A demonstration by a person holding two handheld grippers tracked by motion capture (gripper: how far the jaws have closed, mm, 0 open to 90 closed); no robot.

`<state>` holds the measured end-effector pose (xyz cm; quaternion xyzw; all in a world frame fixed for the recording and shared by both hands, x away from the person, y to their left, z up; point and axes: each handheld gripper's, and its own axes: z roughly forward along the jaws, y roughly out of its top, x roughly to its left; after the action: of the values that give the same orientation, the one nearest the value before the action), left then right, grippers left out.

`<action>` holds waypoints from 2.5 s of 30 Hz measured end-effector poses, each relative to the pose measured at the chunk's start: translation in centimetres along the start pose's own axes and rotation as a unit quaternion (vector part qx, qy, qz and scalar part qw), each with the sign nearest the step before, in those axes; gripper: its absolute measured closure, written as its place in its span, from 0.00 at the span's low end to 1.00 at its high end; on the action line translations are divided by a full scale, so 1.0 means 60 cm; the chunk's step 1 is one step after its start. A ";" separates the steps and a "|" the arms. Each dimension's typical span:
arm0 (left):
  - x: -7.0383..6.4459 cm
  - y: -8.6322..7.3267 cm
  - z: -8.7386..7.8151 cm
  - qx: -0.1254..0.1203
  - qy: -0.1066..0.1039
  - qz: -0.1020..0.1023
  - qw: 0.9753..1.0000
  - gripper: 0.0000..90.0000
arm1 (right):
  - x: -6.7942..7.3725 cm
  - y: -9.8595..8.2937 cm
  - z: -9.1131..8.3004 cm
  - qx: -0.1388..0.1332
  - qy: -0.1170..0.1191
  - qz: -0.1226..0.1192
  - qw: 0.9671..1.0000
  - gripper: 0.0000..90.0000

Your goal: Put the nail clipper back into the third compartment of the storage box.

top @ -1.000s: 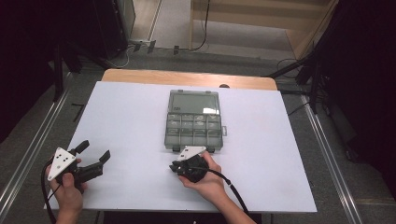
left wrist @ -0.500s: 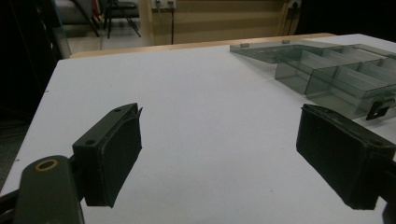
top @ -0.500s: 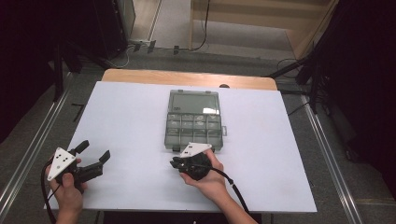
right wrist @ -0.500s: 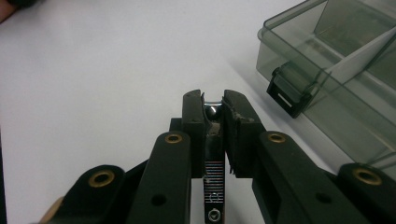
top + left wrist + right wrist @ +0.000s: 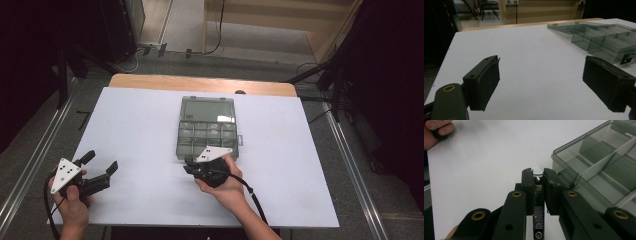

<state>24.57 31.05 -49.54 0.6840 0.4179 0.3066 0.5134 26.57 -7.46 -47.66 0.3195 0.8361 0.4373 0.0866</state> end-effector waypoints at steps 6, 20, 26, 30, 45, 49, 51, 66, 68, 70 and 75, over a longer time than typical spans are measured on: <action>0.000 0.000 0.000 -0.002 0.000 -0.001 1.000 0.16 | -0.005 0.006 -0.004 -0.004 -0.003 0.000 1.000 0.90; 0.000 0.000 0.000 -0.002 -0.001 -0.002 1.000 0.16 | -0.018 0.021 -0.016 -0.015 -0.009 0.006 1.000 0.90; 0.000 0.000 0.000 -0.002 -0.001 -0.002 1.000 0.16 | -0.020 0.026 -0.016 -0.016 -0.011 0.008 1.000 0.90; 0.000 0.000 0.000 -0.003 -0.002 -0.002 1.000 0.16 | -0.022 0.030 -0.019 -0.020 -0.012 0.007 1.000 0.90; 0.000 0.000 0.000 -0.002 -0.001 -0.002 1.000 0.16 | -0.041 0.044 -0.032 -0.034 -0.023 0.022 0.999 0.90; 0.000 0.000 0.000 -0.002 -0.001 -0.002 1.000 0.16 | -0.045 0.046 -0.033 -0.037 -0.026 0.025 0.999 0.90; 0.000 0.000 0.000 -0.002 -0.001 -0.002 1.000 0.16 | -0.048 0.047 -0.035 -0.038 -0.028 0.026 0.999 0.90; 0.000 0.000 0.000 -0.002 -0.001 -0.001 1.000 0.16 | -0.074 0.054 -0.042 -0.048 -0.045 0.043 0.997 0.90; 0.000 0.000 0.000 -0.002 -0.001 -0.002 1.000 0.16 | -0.078 0.055 -0.042 -0.048 -0.048 0.044 0.997 0.90; 0.000 0.000 0.000 -0.002 -0.001 -0.002 1.000 0.16 | -0.082 0.055 -0.041 -0.048 -0.052 0.047 0.996 0.90; 0.000 0.000 0.000 -0.002 -0.001 -0.002 1.000 0.16 | -0.090 0.057 -0.040 -0.049 -0.058 0.051 0.996 0.90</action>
<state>24.57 31.05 -49.55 0.6825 0.4178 0.3059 0.5158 31.31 -10.97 -44.25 0.3820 0.7900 0.4621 0.1278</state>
